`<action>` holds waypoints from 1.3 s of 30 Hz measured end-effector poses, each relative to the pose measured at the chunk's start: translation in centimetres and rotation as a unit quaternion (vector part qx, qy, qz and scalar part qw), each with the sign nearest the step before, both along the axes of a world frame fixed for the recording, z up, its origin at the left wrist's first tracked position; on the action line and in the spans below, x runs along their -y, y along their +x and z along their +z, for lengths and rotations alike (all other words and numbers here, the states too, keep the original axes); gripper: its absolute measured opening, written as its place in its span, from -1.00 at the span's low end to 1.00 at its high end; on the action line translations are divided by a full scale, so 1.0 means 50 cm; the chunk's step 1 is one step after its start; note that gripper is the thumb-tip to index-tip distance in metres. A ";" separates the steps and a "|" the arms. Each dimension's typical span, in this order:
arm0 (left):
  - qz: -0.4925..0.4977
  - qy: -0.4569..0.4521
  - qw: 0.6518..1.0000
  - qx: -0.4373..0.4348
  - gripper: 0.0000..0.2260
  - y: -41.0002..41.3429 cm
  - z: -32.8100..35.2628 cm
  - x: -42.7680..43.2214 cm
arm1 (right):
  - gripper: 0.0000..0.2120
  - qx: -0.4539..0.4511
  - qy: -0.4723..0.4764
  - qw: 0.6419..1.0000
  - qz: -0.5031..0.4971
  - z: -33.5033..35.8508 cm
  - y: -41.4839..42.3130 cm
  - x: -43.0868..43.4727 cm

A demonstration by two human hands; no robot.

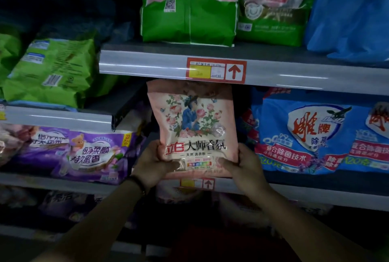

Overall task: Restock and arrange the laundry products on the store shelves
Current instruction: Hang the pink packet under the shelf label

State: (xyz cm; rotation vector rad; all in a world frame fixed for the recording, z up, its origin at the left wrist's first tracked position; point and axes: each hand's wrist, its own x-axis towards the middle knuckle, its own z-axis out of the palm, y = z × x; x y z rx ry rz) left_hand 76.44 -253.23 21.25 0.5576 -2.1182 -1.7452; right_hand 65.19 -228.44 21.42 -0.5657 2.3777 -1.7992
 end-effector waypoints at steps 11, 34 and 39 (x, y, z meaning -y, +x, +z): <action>-0.012 -0.154 0.988 0.015 -0.30 -0.181 -0.006 0.103 | -0.62 -0.002 0.033 0.999 0.005 -0.024 -0.174 0.092; 0.156 -0.199 0.958 0.133 -0.48 -0.272 -0.009 0.087 | -0.63 -0.048 0.223 0.967 -0.110 0.006 -0.233 0.180; 0.139 -0.207 0.956 0.151 -0.38 -0.200 0.000 0.007 | -0.75 0.025 0.215 0.969 -0.122 0.030 -0.127 0.143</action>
